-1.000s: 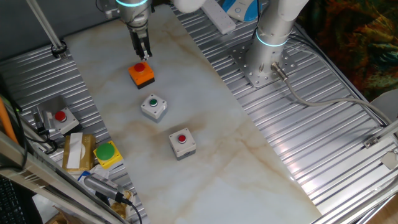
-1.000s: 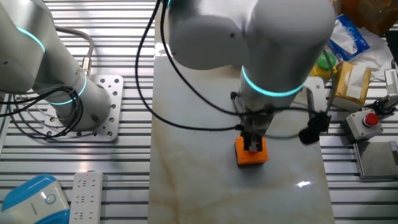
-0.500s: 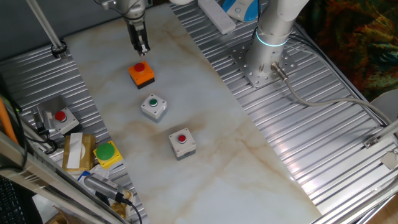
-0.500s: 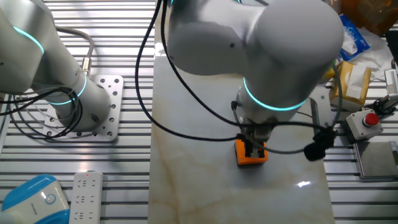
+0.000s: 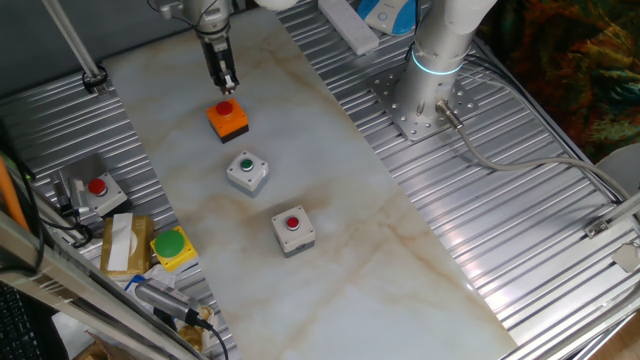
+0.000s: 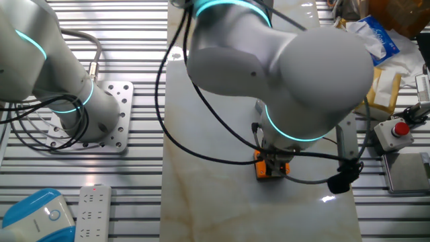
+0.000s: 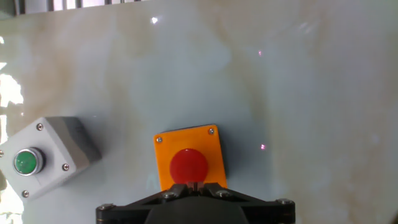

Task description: Press three buttons from left to right in sequence

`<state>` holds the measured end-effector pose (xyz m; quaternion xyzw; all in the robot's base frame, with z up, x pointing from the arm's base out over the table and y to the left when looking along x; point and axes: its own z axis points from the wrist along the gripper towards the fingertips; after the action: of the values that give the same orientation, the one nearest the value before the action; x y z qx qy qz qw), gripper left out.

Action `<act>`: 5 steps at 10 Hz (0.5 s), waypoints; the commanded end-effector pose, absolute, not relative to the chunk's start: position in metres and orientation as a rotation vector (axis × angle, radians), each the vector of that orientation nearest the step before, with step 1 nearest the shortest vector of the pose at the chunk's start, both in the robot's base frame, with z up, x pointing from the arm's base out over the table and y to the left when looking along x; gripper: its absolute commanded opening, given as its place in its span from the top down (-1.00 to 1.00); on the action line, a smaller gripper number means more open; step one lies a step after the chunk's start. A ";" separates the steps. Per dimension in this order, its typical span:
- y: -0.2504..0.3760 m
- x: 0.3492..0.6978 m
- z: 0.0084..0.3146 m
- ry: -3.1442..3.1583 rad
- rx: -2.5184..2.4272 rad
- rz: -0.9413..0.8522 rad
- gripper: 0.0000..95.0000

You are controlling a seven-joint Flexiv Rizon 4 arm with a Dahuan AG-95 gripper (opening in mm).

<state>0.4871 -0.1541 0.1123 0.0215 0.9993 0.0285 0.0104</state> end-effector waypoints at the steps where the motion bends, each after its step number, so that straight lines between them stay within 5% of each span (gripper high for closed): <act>1: -0.150 0.489 0.107 3.119 0.074 0.105 1.00; 5: -0.144 0.493 0.097 3.116 0.083 0.094 1.00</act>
<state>0.4941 -0.1440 0.0966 0.0265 0.9991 0.0323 0.0122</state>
